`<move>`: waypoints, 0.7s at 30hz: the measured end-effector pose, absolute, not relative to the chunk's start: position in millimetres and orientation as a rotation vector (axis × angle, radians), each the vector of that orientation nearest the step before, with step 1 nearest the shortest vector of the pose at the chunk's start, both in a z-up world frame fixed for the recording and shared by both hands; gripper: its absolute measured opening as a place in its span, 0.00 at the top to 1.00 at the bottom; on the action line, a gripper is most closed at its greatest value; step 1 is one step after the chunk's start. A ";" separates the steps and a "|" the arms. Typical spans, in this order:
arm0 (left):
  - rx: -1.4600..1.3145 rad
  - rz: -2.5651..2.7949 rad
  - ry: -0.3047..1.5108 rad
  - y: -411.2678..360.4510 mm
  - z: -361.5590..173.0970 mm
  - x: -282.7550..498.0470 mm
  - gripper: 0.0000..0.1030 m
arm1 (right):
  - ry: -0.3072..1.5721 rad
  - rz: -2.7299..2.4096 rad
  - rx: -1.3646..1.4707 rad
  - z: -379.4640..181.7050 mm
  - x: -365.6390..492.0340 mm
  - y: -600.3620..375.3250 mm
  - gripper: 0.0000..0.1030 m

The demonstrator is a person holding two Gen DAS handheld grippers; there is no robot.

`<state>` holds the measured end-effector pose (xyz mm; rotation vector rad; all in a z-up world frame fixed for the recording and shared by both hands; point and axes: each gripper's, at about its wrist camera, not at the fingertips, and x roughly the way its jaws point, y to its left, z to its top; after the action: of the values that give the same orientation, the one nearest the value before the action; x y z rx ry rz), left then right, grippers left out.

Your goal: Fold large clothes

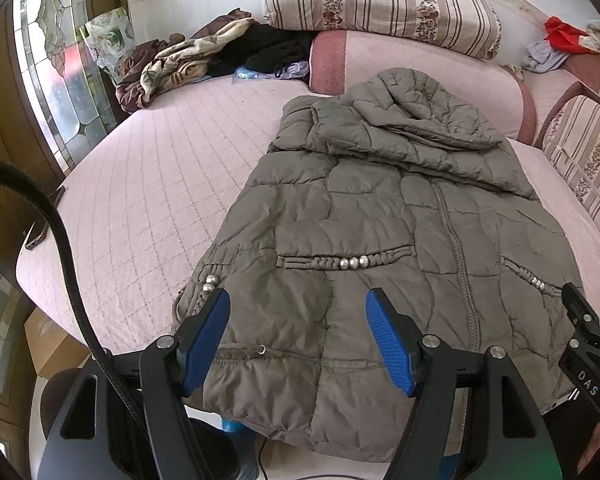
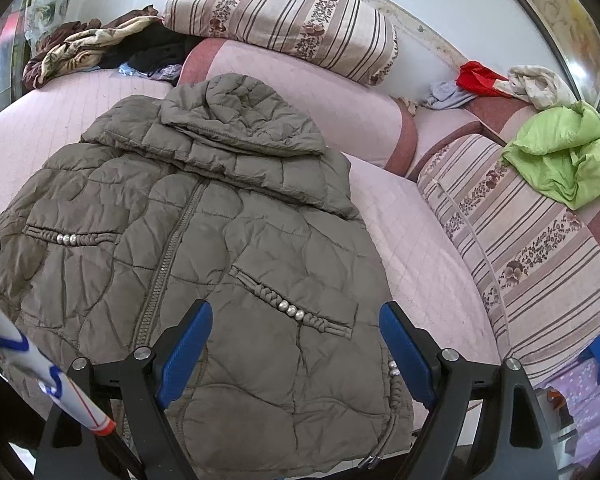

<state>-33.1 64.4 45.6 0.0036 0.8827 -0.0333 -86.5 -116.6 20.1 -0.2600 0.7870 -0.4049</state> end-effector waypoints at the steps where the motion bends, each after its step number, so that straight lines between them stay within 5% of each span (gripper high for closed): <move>1: 0.005 -0.030 0.884 65.2 44.4 -31.6 0.33 | 0.792 -0.409 -0.257 19.1 -85.7 -119.1 0.14; 21: 0.013 0.105 0.930 117.0 16.2 -0.5 0.32 | 0.961 -0.601 0.114 -21.0 -102.0 -293.8 0.14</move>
<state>-0.5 117.0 16.2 0.0134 0.9301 0.1050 -102.0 -293.8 -21.0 0.1144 0.9606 -0.6010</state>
